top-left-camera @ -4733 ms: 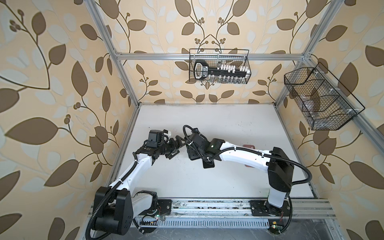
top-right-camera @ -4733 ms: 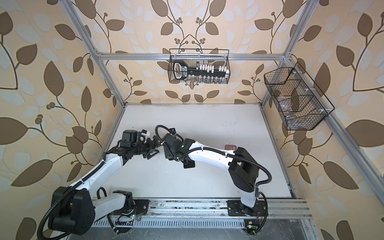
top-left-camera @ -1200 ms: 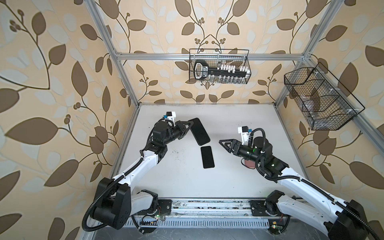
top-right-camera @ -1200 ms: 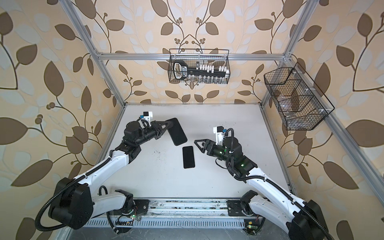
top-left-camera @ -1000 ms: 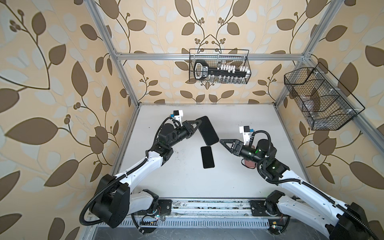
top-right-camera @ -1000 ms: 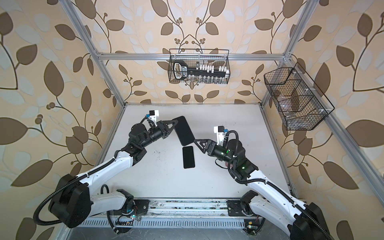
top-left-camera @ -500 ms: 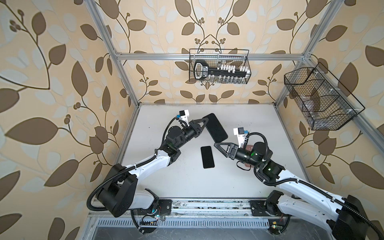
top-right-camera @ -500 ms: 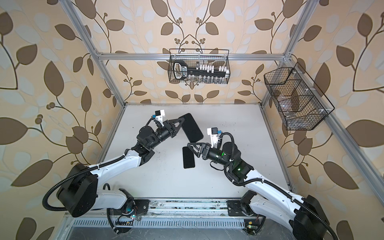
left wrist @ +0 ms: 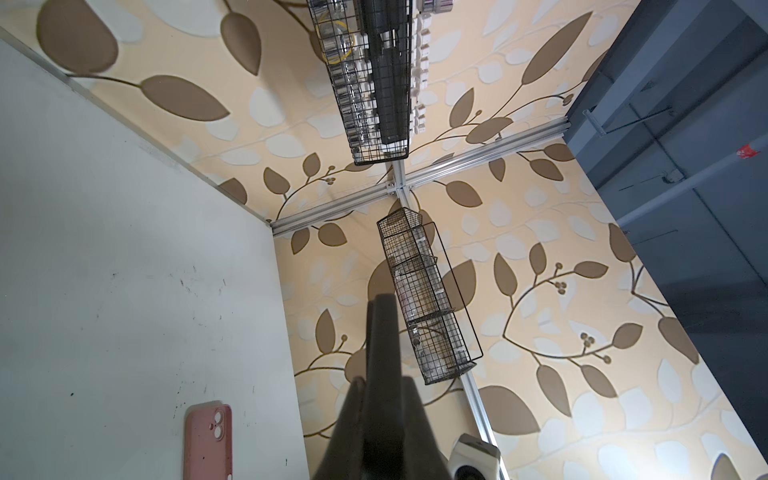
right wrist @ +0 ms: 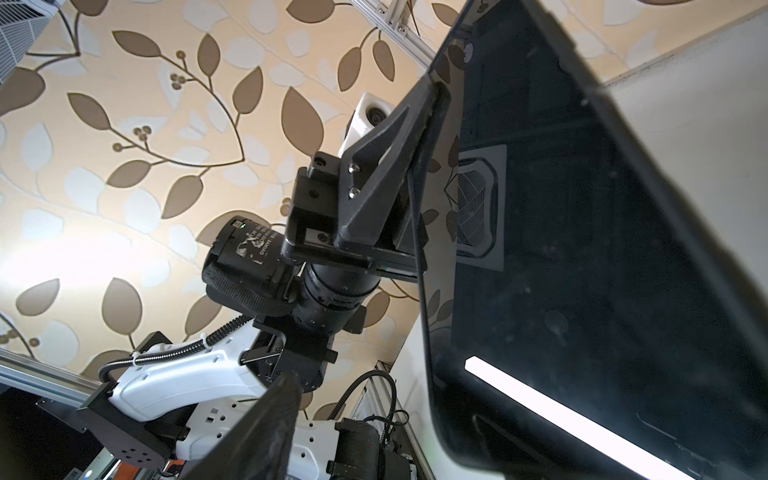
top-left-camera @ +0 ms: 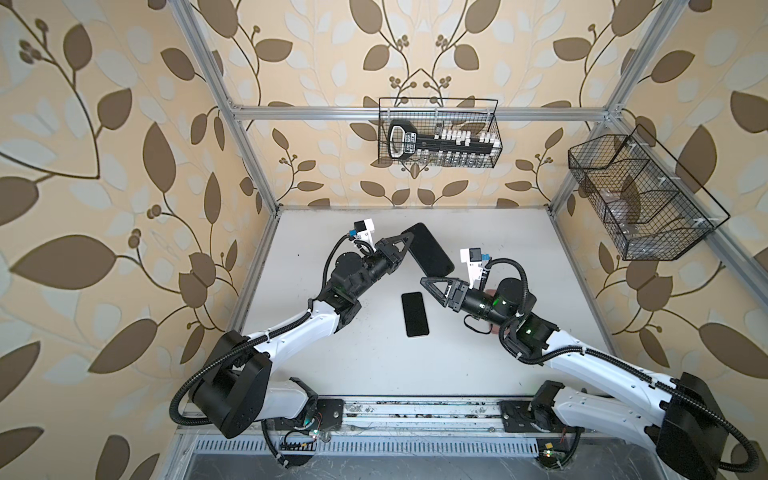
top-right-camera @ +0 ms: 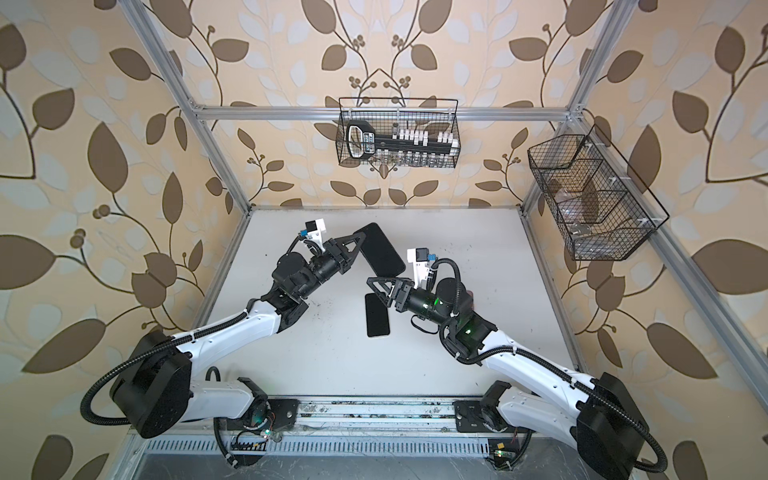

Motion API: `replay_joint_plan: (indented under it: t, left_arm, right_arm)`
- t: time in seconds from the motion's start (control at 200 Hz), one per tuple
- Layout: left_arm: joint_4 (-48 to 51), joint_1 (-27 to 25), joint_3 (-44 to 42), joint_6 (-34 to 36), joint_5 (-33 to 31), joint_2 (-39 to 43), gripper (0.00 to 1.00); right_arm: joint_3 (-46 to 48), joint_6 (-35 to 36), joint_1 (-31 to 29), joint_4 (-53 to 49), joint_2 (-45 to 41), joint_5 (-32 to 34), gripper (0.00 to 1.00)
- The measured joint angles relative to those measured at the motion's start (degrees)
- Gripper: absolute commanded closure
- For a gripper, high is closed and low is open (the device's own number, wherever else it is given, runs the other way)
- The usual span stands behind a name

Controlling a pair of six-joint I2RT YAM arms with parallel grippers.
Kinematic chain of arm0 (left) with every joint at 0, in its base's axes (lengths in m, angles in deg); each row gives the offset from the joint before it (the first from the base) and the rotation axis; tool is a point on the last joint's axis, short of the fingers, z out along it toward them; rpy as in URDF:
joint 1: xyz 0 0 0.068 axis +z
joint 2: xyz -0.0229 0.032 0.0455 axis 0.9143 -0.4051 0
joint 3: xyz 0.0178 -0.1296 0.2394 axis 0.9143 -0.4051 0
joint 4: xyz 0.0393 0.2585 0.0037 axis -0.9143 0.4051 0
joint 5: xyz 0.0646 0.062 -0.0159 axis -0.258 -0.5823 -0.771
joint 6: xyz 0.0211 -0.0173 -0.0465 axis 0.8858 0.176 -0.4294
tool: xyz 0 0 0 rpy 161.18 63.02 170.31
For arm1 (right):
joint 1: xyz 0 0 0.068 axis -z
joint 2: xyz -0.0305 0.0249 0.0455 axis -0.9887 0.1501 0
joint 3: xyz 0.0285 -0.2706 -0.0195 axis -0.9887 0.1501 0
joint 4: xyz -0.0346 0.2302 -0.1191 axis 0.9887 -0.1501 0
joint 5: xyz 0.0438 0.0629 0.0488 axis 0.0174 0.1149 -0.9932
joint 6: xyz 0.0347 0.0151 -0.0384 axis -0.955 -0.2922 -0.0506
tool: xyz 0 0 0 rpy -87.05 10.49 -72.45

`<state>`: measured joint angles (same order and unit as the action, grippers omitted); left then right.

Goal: Take the phone out of the phone case
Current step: 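Raise the phone with the left gripper while the right gripper moves to its edge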

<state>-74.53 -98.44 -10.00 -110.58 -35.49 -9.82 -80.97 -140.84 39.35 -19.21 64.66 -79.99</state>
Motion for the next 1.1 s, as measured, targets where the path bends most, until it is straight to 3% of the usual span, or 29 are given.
replay_joint_plan:
  t: [0.57, 1.1]
  left_arm:
    - [0.66, 0.00, 0.59, 0.44, -0.13, 0.79, 1.00]
    - [0.04, 0.00, 1.29, -0.90, -0.15, 0.52, 1.00]
  right_arm:
    - [-0.48, 1.64, -0.39, -0.24, 0.09, 1.53, 0.36]
    - [-1.55, 6.62, -2.56, -1.75, 0.09, 7.50, 0.44]
